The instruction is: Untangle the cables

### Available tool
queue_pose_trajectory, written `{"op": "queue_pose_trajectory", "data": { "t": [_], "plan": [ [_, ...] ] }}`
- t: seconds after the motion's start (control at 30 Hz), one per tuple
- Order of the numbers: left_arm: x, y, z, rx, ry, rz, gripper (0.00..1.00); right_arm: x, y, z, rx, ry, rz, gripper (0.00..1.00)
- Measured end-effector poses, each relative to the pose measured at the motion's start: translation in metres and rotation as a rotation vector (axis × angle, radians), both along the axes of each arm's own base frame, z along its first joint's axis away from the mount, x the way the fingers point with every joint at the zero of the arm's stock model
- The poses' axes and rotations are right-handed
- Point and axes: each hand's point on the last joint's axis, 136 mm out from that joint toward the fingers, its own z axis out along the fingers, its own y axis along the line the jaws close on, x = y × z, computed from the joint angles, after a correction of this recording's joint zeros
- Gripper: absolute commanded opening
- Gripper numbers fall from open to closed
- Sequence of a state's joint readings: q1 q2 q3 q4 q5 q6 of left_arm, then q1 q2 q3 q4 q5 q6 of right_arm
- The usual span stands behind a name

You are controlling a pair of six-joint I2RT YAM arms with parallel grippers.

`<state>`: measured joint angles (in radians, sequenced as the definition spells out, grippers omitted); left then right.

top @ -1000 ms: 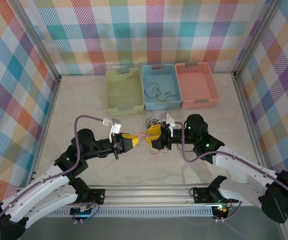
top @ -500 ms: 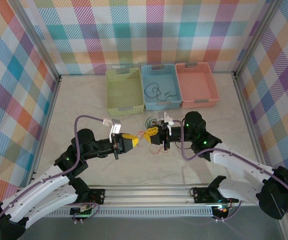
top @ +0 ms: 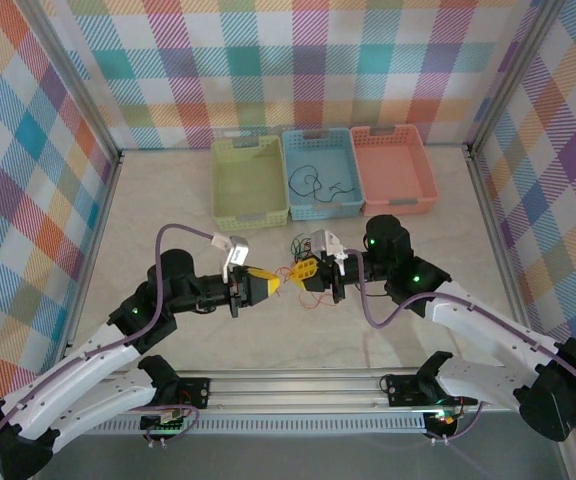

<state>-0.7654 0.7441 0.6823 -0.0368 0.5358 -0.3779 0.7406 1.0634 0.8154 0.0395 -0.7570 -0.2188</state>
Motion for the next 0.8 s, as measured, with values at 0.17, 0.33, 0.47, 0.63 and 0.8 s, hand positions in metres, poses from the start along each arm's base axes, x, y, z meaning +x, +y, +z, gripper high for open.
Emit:
{"op": "queue_pose_trajectory", "data": {
  "t": [0.17,0.33,0.47,0.63,0.8],
  "plan": [
    [-0.002,-0.008,-0.003,0.048,0.064,-0.048,0.00,-0.013,-0.002,0.003,-0.014,-0.052,0.079,0.00],
    [-0.004,-0.013,-0.009,0.095,0.124,-0.080,0.00,-0.016,-0.005,-0.006,-0.048,-0.066,0.094,0.00],
    [-0.006,-0.016,-0.019,0.125,0.171,-0.107,0.00,-0.009,-0.008,-0.009,-0.068,-0.091,0.048,0.00],
    [-0.009,-0.021,-0.026,0.143,0.199,-0.132,0.00,0.007,-0.010,-0.012,-0.095,-0.119,-0.051,0.00],
    [-0.014,-0.023,-0.026,0.145,0.199,-0.150,0.00,0.020,-0.013,-0.019,-0.122,-0.124,-0.135,0.00]
  ]
}}
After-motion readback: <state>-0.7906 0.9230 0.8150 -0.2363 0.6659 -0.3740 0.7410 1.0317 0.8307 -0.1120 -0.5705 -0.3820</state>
